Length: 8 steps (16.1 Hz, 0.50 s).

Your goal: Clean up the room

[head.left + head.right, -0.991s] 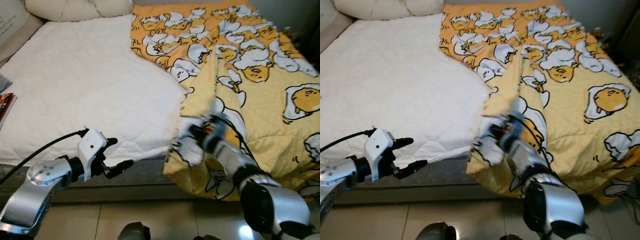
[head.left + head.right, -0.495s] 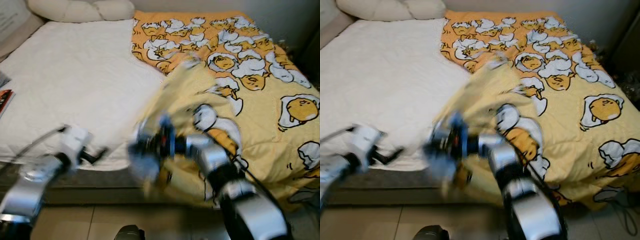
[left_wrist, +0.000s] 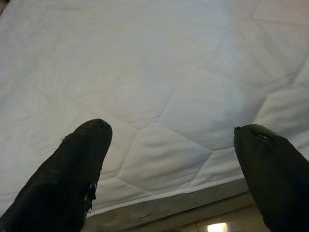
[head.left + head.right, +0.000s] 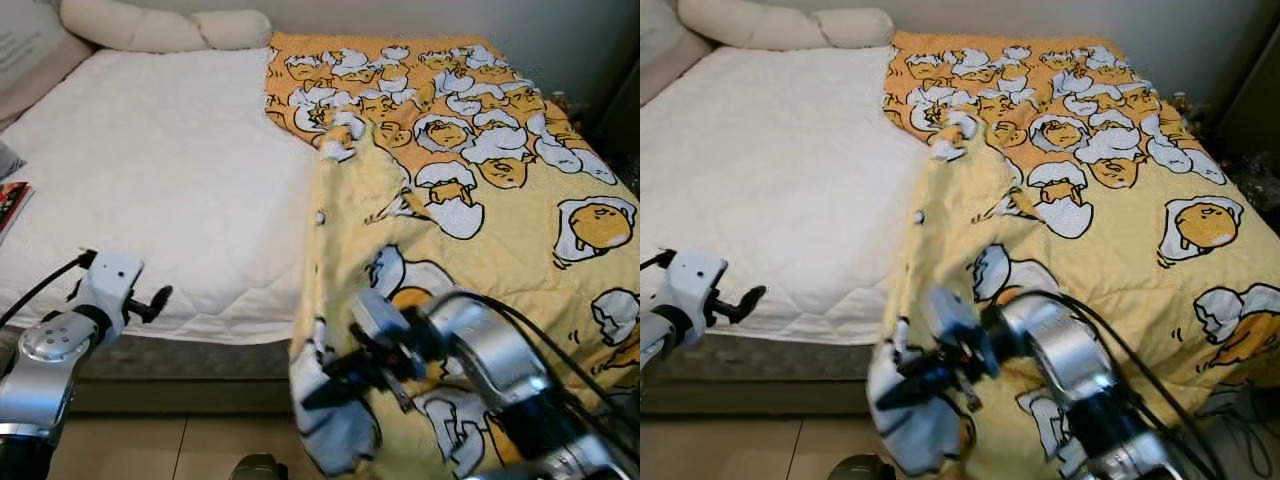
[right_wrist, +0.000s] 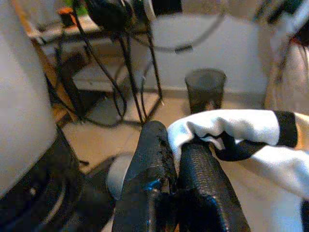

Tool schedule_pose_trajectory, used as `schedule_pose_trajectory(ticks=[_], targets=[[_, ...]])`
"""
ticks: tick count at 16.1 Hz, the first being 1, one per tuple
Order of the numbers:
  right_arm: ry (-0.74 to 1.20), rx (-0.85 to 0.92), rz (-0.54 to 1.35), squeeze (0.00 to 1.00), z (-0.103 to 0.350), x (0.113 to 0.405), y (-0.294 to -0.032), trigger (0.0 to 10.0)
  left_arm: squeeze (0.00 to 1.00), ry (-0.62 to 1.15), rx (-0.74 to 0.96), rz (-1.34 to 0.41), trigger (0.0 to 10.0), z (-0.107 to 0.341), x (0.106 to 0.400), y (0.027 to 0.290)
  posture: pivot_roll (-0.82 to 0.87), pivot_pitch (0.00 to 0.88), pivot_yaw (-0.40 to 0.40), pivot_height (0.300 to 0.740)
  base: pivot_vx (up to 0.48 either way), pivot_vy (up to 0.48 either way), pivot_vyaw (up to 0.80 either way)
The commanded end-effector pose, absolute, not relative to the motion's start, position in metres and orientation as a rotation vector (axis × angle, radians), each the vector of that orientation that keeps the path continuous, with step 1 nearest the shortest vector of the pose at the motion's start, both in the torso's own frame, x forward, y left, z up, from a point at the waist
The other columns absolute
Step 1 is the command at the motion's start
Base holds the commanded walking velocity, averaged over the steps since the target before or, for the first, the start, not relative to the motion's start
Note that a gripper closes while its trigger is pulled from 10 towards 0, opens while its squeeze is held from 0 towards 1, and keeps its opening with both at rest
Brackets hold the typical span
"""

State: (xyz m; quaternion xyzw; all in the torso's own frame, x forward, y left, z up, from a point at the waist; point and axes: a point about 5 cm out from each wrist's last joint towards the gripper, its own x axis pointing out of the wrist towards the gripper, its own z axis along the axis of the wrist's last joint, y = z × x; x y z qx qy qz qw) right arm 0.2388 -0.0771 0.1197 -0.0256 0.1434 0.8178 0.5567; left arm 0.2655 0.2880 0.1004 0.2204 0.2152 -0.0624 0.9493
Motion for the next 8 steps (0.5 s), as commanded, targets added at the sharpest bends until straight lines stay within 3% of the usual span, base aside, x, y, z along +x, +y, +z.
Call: schedule_pose_trajectory(ticks=[1,2,3,8], targets=[[0.346,-0.120,1.828,0.00,0.115,0.247,-0.078,10.0,0.00,0.416,0.460,-0.135,10.0,0.103,0.270,0.285,0.13,0.000,0.054,0.740,0.000,0.000,0.00],[0.360,-0.167,1.719,0.00,0.107,0.257,-0.081,10.0,0.00,0.412,0.455,-0.150,10.0,0.102,0.271,0.281,0.13,0.000,0.059,0.740,0.000,0.000,0.00],[0.392,-0.195,1.521,1.00,0.096,0.272,-0.084,10.0,0.00,0.407,0.450,-0.179,10.0,0.100,0.274,0.273,0.12,0.000,0.069,0.740,0.000,0.000,0.00],[0.407,-0.082,1.404,1.00,0.098,0.270,-0.090,10.0,0.00,0.368,0.437,-0.222,10.0,0.105,0.283,0.267,0.12,0.000,0.064,0.740,0.000,0.000,0.00]])
